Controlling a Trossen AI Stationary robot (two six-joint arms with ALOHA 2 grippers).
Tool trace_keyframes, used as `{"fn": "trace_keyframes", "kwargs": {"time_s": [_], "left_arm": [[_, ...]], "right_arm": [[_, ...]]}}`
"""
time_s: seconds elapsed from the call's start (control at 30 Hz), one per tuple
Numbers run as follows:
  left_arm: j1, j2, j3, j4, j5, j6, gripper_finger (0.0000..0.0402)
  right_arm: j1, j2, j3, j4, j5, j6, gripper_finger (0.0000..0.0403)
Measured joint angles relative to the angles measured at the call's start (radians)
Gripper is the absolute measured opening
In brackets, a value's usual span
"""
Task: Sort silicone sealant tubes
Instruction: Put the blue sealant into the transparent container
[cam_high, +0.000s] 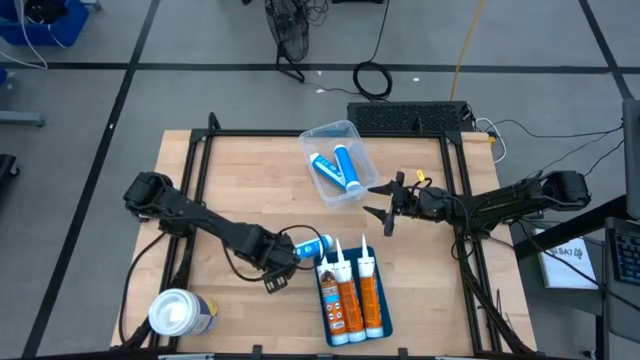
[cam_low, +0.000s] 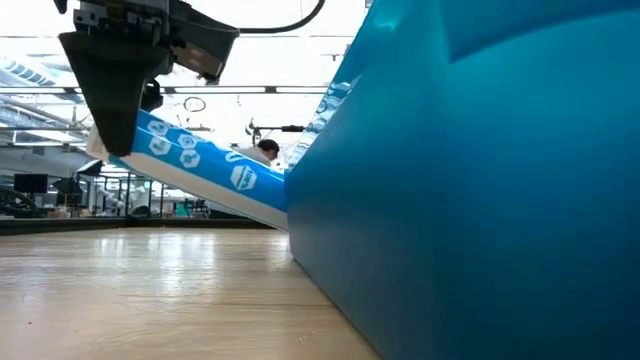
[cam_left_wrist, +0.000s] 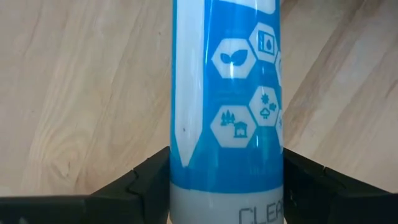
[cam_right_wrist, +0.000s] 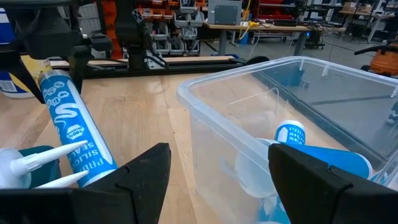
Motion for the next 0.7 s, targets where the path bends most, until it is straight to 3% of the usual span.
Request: {"fn": "trace_keyframes", "kwargs": {"time_s": [0.3, 0.57, 0.7], "left_arm": [[0.012, -0.001, -0.04, 0.03, 0.03, -0.088, 0.0245], [0.014, -0.001, -0.041, 0.046, 0.06, -0.096, 0.0295], [0.025, -0.001, -0.041, 0.075, 0.011, -0.063, 0.0316]], "right_arm": [[0.0, 0.0, 0.0, 0.0, 0.0, 0.0, 0.0254], [0.0, 0.0, 0.0, -0.001, -0.001, 0.0, 0.0254], [0.0, 0.0, 0.0, 0.0, -0.001, 0.0, 0.0254]]}}
